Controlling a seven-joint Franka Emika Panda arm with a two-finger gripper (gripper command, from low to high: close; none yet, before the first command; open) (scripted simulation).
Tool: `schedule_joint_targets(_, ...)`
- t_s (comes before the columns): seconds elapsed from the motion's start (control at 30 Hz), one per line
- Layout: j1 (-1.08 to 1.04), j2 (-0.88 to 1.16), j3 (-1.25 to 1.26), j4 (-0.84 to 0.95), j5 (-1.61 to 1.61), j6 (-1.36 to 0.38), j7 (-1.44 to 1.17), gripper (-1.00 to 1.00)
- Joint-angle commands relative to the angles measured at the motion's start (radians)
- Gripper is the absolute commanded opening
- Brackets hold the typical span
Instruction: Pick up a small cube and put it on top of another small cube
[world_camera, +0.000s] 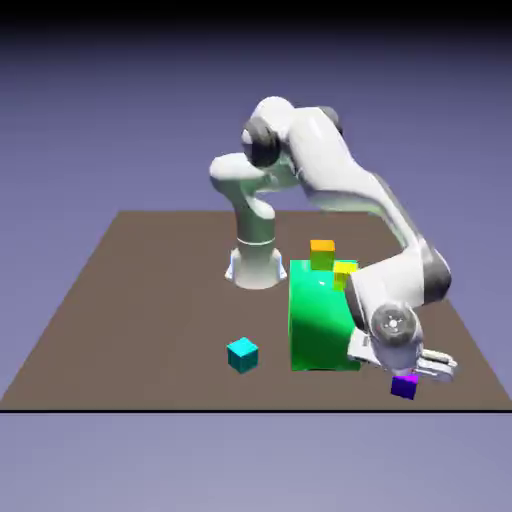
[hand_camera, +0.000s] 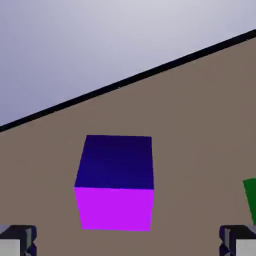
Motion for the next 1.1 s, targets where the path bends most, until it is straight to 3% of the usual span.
schedule_joint_targets(0.0,0.000,0.000,0.000,0.000,0.000,0.000,0.000,0.00)
schedule_joint_targets(0.13,0.030,0.045,0.010,-0.088,0.020,0.136,-0.029,0.00)
schedule_joint_targets(0.17,0.030,0.045,0.010,-0.088,0.020,0.136,-0.029,-1.00)
schedule_joint_targets(0.33,0.007,-0.016,0.012,-0.020,-0.037,0.024,0.000,-1.00)
schedule_joint_targets(1.07,0.225,0.010,-0.785,-0.223,-0.206,-0.185,-0.443,-1.00)
